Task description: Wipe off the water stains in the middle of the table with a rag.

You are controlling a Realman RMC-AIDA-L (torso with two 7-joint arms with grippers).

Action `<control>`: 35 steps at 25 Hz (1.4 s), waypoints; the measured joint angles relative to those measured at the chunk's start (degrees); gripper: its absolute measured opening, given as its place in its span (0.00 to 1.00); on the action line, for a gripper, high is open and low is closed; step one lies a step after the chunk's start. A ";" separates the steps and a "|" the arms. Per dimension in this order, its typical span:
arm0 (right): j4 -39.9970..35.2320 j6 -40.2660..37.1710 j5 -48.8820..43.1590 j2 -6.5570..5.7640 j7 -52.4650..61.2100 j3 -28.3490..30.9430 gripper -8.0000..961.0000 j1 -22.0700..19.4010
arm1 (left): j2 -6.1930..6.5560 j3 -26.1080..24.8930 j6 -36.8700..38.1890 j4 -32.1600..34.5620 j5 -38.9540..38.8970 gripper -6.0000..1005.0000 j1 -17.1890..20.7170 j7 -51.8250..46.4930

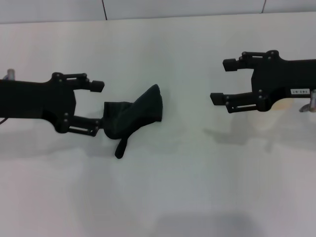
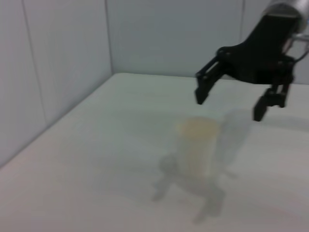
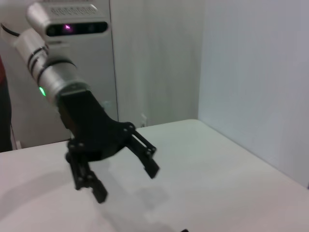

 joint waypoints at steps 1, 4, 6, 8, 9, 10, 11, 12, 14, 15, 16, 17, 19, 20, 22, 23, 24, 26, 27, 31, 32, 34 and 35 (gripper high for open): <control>0.35 -0.26 -0.07 -0.04 0.00 0.20 0.86 0.06 | 0.11 -0.21 0.75 0.65 0.32 0.88 0.36 -0.53; 1.70 -0.97 -0.88 -0.18 0.00 0.39 0.86 0.56 | 0.53 -0.29 2.58 2.32 0.78 0.88 1.59 -1.78; 2.09 -1.49 -1.52 -0.20 -0.01 0.55 0.86 0.83 | 0.63 -0.29 3.53 3.20 1.01 0.88 2.12 -2.50; 2.28 -2.14 -1.88 -0.18 0.00 0.83 0.86 0.93 | 0.68 -0.35 4.31 4.11 1.54 0.88 2.49 -3.44; 2.34 -2.42 -2.03 -0.18 -0.01 0.91 0.86 0.93 | 0.68 -0.35 4.72 4.65 1.85 0.88 2.67 -3.79; 2.33 -2.54 -2.13 -0.18 -0.01 0.91 0.86 0.94 | 0.68 -0.35 5.00 5.03 2.10 0.88 2.82 -4.06; 2.34 -2.74 -2.22 -0.21 0.00 1.03 0.86 0.94 | 0.66 -0.35 5.18 5.31 2.29 0.88 2.95 -4.23; 2.34 -2.94 -2.30 -0.24 -0.01 1.23 0.86 0.94 | 0.60 -0.35 5.22 5.39 2.51 0.88 3.00 -4.28; 2.34 -3.60 -2.41 -0.25 -0.01 2.00 0.86 0.95 | 0.42 -0.36 5.26 5.44 3.01 0.88 3.04 -4.33; 2.34 -3.99 -2.56 -0.25 -0.01 2.52 0.86 0.95 | 0.35 -0.37 5.23 5.42 3.17 0.88 3.03 -4.33; 2.37 -4.20 -2.71 -0.23 -0.01 2.78 0.86 0.94 | 0.28 -0.38 5.16 5.35 3.36 0.88 2.98 -4.29; 2.39 -4.40 -2.85 -0.22 -0.01 2.97 0.86 0.95 | 0.20 -0.38 5.12 5.24 3.49 0.88 2.94 -4.23; 2.39 -4.62 -3.04 -0.17 -0.01 3.09 0.86 1.03 | 0.10 -0.39 5.11 5.10 3.58 0.88 2.89 -4.15; 2.39 -4.67 -3.06 -0.16 -0.01 3.09 0.86 1.06 | 0.05 -0.41 5.11 5.07 3.59 0.88 2.89 -4.14; 2.39 -4.72 -3.06 -0.13 -0.01 3.10 0.86 1.13 | -0.05 -0.42 5.11 5.03 3.60 0.88 2.89 -4.13; 2.39 -4.73 -3.07 -0.14 -0.01 3.11 0.86 1.13 | -0.13 -0.42 5.11 5.03 3.61 0.88 2.90 -4.12; 2.38 -4.73 -3.07 -0.15 -0.01 3.12 0.86 1.13 | -0.23 -0.43 5.11 5.02 3.61 0.88 2.91 -4.12; 2.38 -4.74 -3.07 -0.18 -0.01 3.14 0.86 1.13 | -0.42 -0.44 5.11 4.99 3.61 0.88 2.96 -4.12; 2.37 -4.77 -3.07 -0.17 0.00 3.14 0.86 1.13 | -0.51 -0.44 5.11 4.97 3.61 0.88 2.98 -4.13; 2.38 -4.94 -3.07 -0.12 -0.01 3.14 0.86 1.09 | -0.83 -0.31 5.28 4.91 3.61 0.88 3.01 -4.35; 2.38 -4.96 -3.07 -0.12 0.00 3.14 0.86 1.08 | -0.87 -0.30 5.33 4.90 3.61 0.88 3.04 -4.38; 2.38 -5.03 -3.07 -0.12 0.03 3.14 0.86 1.03 | -0.96 -0.29 5.34 4.90 3.61 0.88 3.08 -4.43; 2.38 -5.13 -3.07 -0.13 0.05 3.14 0.86 1.01 | -1.00 -0.31 5.35 4.90 3.61 0.88 3.10 -4.46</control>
